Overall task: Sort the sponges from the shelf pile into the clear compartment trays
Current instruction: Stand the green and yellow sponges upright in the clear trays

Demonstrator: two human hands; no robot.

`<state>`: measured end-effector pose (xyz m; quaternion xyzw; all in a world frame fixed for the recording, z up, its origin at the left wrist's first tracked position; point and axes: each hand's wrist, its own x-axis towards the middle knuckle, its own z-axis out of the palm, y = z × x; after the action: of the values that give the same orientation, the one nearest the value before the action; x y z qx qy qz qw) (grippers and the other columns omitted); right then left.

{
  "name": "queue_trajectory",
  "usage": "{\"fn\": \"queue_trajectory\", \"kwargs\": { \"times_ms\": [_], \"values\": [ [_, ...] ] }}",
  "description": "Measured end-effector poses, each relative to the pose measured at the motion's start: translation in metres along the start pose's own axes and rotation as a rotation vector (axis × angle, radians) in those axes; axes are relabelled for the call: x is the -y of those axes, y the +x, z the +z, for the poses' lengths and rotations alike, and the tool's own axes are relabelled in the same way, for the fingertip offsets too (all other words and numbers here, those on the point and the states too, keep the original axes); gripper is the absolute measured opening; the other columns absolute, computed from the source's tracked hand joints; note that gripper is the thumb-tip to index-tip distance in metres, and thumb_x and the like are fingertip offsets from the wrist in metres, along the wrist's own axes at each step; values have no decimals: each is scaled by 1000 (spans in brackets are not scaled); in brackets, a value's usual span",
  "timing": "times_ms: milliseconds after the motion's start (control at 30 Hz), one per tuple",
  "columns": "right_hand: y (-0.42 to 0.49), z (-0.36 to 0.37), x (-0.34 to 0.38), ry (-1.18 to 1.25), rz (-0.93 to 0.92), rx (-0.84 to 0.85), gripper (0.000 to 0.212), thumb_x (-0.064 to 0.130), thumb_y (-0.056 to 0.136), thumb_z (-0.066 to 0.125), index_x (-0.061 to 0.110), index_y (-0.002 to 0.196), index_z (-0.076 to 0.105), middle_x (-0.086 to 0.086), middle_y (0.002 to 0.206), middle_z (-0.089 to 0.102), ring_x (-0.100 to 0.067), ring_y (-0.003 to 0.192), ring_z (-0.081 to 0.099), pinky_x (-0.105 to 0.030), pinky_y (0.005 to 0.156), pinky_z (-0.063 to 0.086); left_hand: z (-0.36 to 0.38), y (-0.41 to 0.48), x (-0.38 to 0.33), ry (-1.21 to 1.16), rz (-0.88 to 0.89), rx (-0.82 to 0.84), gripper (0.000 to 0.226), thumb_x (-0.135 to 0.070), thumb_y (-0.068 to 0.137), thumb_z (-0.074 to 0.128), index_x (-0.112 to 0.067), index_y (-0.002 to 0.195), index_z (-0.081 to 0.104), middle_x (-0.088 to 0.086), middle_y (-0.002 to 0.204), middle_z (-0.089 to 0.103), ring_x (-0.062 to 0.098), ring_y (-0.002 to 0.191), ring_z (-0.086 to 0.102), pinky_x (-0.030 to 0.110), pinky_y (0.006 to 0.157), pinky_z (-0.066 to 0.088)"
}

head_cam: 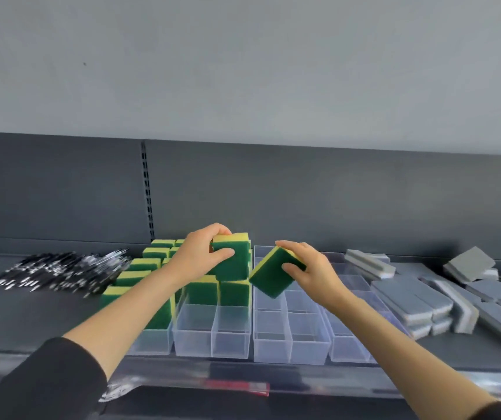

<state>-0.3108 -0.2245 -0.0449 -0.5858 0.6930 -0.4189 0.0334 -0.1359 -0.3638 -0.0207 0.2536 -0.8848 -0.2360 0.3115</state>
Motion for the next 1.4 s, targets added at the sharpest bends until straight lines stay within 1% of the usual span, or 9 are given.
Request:
{"fn": "queue_trajectory", "kwargs": {
  "times_ms": [167, 467, 567, 733, 800, 900, 1000, 1133, 1400],
  "values": [
    [6, 39, 18, 111, 54, 111, 30, 9, 90, 54, 23, 115, 44, -2, 114, 59, -19, 99, 56, -16, 74, 45, -26, -22, 34, 29, -55, 37, 28, -20, 88, 61, -18, 115, 55, -9, 112, 55, 11, 100, 51, 26, 89, 42],
    [1, 68, 22, 59, 88, 221, 27, 8, 90, 55, 30, 104, 44, 5, 104, 56, -12, 91, 53, -9, 61, 45, -22, -46, 67, 61, -70, 218, 32, -21, 89, 60, -18, 120, 53, -10, 121, 51, 4, 105, 43, 20, 90, 33],
    [-1, 73, 21, -19, 71, 253, 28, 9, 91, 54, 31, 106, 47, 4, 110, 52, -14, 95, 50, -9, 67, 43, -17, -46, 70, 93, -68, 271, 34, -21, 89, 60, -17, 122, 52, -5, 124, 54, 4, 92, 49, 19, 82, 38],
    [-2, 76, 20, -101, 57, 275, 30, 10, 93, 51, 22, 120, 51, -2, 127, 49, -13, 102, 45, -10, 73, 42, -9, -47, 81, 182, -107, 339, 39, -24, 89, 60, -18, 126, 50, -2, 136, 50, 15, 126, 46, 30, 106, 37],
    [-1, 80, 20, -144, 38, 293, 32, 10, 93, 51, 22, 122, 52, -4, 129, 48, -13, 102, 44, -11, 77, 41, -7, -48, 84, 242, -117, 349, 39, -28, 88, 60, -20, 126, 51, -3, 135, 51, 17, 126, 46, 36, 108, 37],
    [-3, 91, 17, -198, 35, 339, 34, 10, 93, 51, 24, 123, 53, -4, 131, 46, -19, 111, 47, -24, 94, 43, -4, -50, 87, 335, -135, 373, 40, -34, 88, 58, -26, 126, 50, -3, 130, 53, 22, 124, 45, 40, 105, 39],
    [-6, 97, 12, -169, 60, 341, 35, 9, 93, 50, 25, 125, 51, -2, 134, 45, -20, 117, 47, -23, 95, 43, -1, -50, 88, 361, -139, 407, 40, -35, 89, 56, -26, 128, 48, -2, 128, 52, 24, 123, 45, 39, 103, 39],
    [-4, 97, 8, -157, 63, 353, 38, 10, 93, 51, 28, 127, 49, 0, 136, 44, -19, 121, 46, -27, 98, 44, -1, -46, 85, 384, -104, 400, 42, -35, 90, 55, -24, 130, 46, -4, 131, 50, 18, 123, 44, 34, 105, 36],
    [-5, 81, 0, -138, 49, 289, 52, 25, 89, 58, 28, 137, 38, 2, 139, 42, -16, 125, 44, -31, 105, 40, 0, -38, 75, 306, -32, 237, 50, -52, 81, 61, -26, 122, 50, -15, 111, 49, 5, 107, 43, 31, 99, 39]
  ]
}}
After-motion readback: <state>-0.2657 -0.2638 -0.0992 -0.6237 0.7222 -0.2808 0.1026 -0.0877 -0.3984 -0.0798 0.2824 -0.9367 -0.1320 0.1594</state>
